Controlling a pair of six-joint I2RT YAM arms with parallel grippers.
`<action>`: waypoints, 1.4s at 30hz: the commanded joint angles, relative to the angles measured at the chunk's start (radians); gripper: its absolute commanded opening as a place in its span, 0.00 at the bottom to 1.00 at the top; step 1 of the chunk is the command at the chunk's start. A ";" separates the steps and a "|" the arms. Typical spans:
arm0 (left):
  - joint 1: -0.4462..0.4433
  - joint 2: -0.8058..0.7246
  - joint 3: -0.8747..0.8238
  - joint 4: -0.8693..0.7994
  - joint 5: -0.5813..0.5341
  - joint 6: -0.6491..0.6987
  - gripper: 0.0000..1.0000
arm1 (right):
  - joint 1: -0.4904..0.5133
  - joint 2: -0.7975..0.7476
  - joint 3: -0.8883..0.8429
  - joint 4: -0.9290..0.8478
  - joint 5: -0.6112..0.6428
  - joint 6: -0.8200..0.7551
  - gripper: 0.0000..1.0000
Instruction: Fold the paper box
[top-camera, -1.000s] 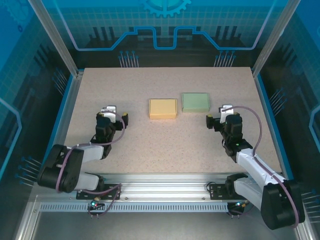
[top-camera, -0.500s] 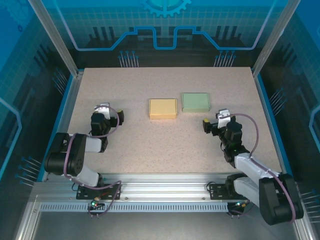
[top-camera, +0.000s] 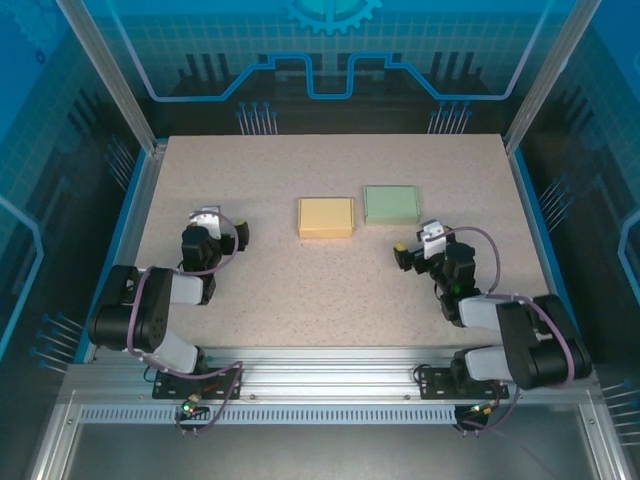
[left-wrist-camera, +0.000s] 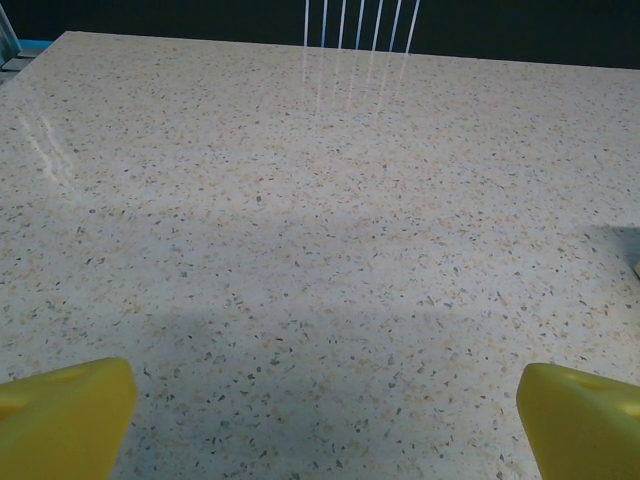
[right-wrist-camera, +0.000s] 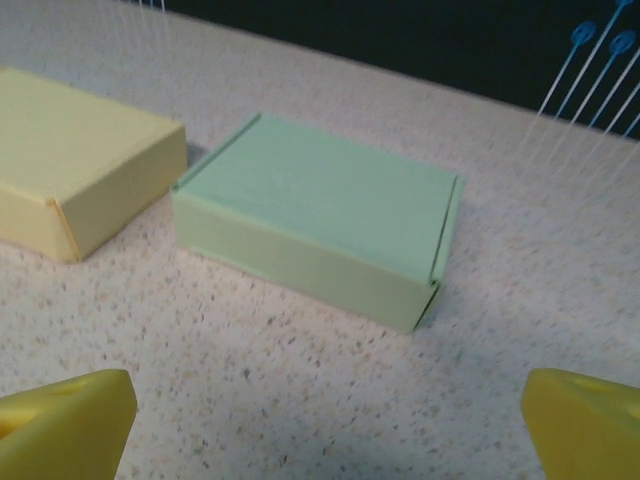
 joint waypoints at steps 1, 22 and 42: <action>0.005 0.004 0.016 0.004 0.026 -0.016 0.99 | -0.069 0.075 0.027 0.128 -0.045 0.039 1.00; 0.003 0.005 0.023 -0.010 0.047 -0.005 0.99 | -0.083 0.136 0.205 -0.134 0.110 0.123 1.00; 0.000 0.004 0.025 -0.013 0.071 0.006 0.99 | -0.073 0.137 0.207 -0.135 0.122 0.118 1.00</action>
